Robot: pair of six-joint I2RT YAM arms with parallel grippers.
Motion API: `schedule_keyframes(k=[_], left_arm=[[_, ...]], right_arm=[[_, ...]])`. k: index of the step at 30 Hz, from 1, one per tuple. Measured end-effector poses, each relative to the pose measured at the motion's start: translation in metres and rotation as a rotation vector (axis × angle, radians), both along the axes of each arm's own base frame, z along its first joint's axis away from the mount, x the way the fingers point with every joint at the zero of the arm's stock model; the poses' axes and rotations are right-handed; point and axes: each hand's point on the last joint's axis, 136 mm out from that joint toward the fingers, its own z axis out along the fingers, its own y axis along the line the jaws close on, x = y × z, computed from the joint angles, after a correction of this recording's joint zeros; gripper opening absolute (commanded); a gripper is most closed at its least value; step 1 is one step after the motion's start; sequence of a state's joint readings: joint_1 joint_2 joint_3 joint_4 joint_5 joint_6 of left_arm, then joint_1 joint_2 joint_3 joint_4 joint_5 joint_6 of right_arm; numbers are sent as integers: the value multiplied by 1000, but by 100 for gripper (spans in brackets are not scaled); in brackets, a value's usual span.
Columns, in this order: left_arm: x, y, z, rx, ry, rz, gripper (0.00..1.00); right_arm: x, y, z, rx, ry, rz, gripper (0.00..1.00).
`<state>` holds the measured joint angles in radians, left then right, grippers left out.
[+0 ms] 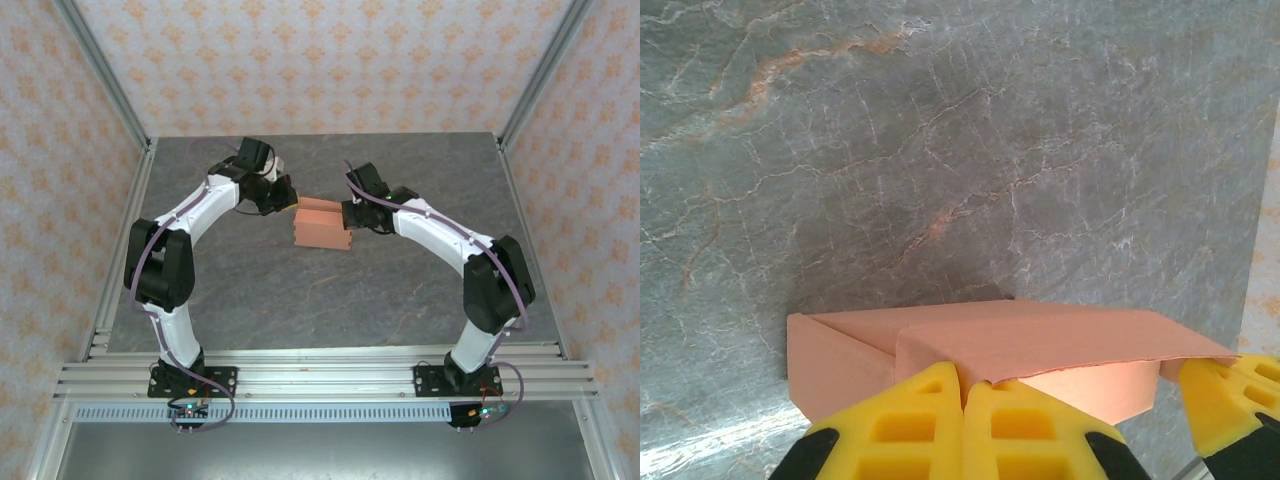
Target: Fold the paper box
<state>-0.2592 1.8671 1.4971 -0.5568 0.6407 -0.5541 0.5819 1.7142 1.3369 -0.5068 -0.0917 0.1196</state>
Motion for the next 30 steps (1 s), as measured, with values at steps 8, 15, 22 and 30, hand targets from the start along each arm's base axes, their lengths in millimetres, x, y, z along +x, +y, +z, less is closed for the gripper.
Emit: schedule_keyframes(k=[8,15,22,30], left_arm=[[-7,0,-9,-10,38,12,0],[-12,2,-10,-4,49,12,0],[-21,6,-7,4,45,17,0],[-25,16,5,44,-39,51,0]], right_arm=[[-2,-2,-4,-10,5,-3,0],[-2,-2,-7,-9,4,-3,0],[-1,1,-5,7,-8,-4,0],[1,9,10,63,-59,-10,0]])
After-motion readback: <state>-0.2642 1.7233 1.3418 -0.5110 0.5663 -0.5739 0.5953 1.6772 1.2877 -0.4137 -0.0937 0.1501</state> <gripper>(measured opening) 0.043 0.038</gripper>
